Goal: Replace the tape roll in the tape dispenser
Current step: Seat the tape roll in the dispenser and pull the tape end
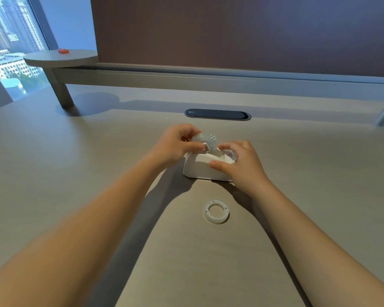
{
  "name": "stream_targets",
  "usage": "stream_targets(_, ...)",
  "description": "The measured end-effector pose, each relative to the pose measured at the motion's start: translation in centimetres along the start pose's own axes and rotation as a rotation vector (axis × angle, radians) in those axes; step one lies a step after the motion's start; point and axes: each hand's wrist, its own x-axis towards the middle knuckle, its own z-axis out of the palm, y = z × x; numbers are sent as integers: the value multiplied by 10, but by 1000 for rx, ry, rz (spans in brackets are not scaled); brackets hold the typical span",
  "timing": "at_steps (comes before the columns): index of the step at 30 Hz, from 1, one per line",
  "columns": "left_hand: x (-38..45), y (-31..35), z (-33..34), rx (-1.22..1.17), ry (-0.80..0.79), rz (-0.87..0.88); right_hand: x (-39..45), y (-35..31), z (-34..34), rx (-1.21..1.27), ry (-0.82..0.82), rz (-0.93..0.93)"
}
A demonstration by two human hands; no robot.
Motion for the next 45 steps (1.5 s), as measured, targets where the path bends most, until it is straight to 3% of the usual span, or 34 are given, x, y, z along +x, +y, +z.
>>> stream_targets(9, 5, 4, -2, 161, -60, -5, 0, 1, 1, 22, 12, 2)
stream_targets(13, 3, -4, -4, 33, -112, -81, -1, 1, 1, 40, 12, 8)
stream_targets(21, -1, -17, 6, -361, -63, -226, -1, 0, 2, 30, 9, 27)
stream_targets(29, -3, -16, 8, -364, -35, -209, 0, -3, 1, 26, -18, 31)
stream_targets(33, -8, -14, 9, -382, -1, -183, 0, -6, -7, 188, -88, 71)
stream_targets(35, -10, -14, 9, -414, 32, -192, 1, -10, -10, 238, -38, 87)
stream_targets(38, -12, -13, 6, -442, 69, -231, 5, -21, -11, 54, 93, 7)
stream_targets(42, -17, -15, 2, -353, 47, -202, 10, -35, -7, -77, 50, -21)
stream_targets(45, -21, -16, 0, -337, 40, -177, 12, -40, -7, -20, 26, 7)
